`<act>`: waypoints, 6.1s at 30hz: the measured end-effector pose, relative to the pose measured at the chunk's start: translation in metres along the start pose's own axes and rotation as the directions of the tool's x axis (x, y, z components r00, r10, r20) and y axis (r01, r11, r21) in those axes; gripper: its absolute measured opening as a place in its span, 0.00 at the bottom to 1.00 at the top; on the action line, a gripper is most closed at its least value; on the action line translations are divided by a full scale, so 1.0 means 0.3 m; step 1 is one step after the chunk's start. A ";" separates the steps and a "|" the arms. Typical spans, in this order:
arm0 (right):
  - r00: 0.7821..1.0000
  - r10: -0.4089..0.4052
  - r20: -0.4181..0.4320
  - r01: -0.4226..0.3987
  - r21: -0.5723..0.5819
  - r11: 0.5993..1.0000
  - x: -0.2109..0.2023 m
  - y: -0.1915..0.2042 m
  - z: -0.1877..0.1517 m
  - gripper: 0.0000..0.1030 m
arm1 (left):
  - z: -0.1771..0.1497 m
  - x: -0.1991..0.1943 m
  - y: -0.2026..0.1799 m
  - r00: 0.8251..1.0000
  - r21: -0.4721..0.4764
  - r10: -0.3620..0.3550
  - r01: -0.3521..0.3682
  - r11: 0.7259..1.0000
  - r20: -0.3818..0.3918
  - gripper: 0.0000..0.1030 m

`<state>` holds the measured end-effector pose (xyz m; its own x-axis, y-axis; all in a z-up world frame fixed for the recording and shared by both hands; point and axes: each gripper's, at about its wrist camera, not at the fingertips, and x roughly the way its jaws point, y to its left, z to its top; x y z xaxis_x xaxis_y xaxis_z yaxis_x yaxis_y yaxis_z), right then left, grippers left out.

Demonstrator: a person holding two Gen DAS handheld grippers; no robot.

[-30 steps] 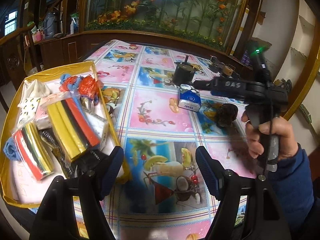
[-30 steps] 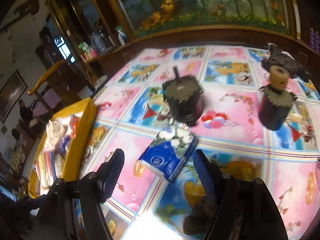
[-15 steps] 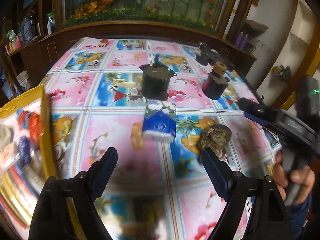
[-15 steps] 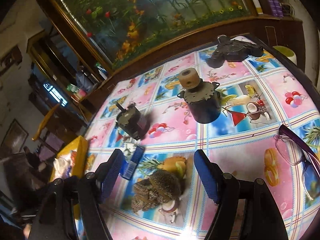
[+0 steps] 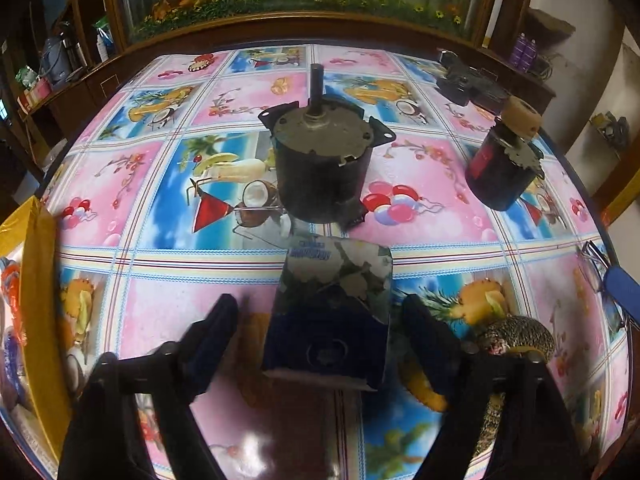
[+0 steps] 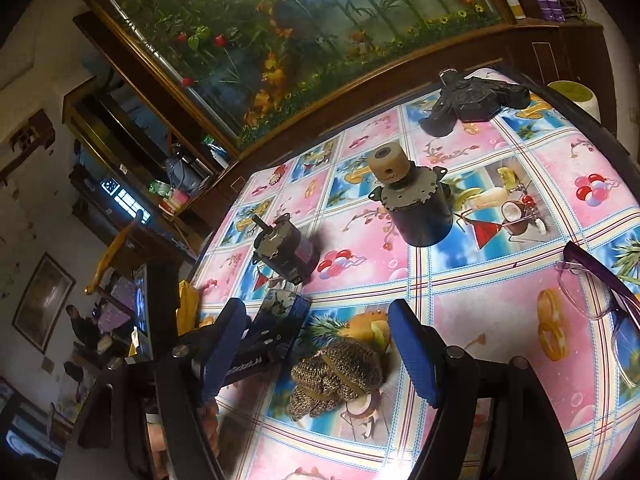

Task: Organize soft objects
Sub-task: 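Grasp the blue Vinda tissue packet with the left tool while the right tool grasps the brown knitted scrubber, then lift the Vinda packet and knitted scrubber off the table with both tools, then lower the Vinda packet and scrubber into the box and open both tools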

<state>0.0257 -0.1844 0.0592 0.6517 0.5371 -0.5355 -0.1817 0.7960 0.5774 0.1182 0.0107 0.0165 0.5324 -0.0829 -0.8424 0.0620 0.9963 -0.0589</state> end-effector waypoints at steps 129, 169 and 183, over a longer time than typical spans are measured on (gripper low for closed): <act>0.987 -0.126 0.105 0.151 -0.282 0.948 0.135 0.260 -0.179 0.67 | -0.353 -0.402 0.207 0.917 -0.076 -0.222 0.260 0.962 0.333 0.51; 0.917 -0.071 -0.392 -0.138 -0.480 0.866 0.996 1.158 -0.305 0.67 | -0.418 -0.489 1.014 0.957 -0.460 0.019 0.121 0.879 0.289 0.52; 0.926 -0.042 -0.376 -0.158 -0.485 0.860 0.945 1.183 -0.322 0.76 | -0.436 -0.503 1.005 0.953 -0.455 0.021 0.125 0.882 0.303 0.77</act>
<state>0.0749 0.2772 0.0528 0.3340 0.5684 -0.7519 -0.6159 0.7355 0.2824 -0.0539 0.3264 0.0557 0.7642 -0.0643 -0.6418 -0.2631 0.8774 -0.4011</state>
